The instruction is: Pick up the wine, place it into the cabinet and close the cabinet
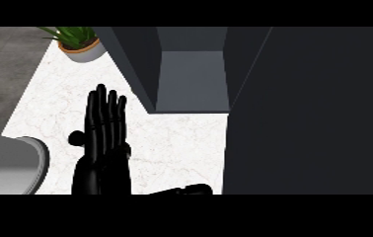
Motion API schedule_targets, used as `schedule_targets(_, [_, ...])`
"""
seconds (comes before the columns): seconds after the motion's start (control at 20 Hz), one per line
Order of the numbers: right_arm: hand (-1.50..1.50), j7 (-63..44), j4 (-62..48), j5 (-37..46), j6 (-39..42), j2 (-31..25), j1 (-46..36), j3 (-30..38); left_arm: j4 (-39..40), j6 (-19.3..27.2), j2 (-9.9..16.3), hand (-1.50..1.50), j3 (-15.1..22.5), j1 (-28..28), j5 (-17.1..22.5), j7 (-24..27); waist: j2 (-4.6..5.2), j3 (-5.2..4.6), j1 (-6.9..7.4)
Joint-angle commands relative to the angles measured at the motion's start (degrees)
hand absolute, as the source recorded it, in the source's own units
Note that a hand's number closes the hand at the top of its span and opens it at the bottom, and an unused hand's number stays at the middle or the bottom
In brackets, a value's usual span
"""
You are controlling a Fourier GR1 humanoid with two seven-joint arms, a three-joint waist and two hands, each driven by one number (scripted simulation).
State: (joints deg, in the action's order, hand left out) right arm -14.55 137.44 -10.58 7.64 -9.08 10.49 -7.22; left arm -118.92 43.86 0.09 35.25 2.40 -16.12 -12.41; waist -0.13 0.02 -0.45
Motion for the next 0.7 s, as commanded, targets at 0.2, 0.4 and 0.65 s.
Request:
schedule_targets(0.2, [-1.50,-7.52,5.04,-2.94,-0.72,-0.31,-1.23,2.05,-1.11,9.88,-0.09,-1.50,5.93,10.03,-12.36,-15.76,0.00,0.03,0.21])
schedule_targets(0.4, [-1.50,-14.05,8.21,0.94,-5.48,0.98,-6.55,-1.44,-6.20,9.99,-0.09,-1.50,8.35,8.75,-19.55,-23.17,-0.23,0.02,0.85])
schedule_targets(0.65, [-1.50,-13.49,7.93,3.22,-5.99,2.54,-5.21,-2.75,-7.43,13.60,-0.09,-1.50,13.59,4.22,-27.38,-26.35,-0.26,0.02,0.70])
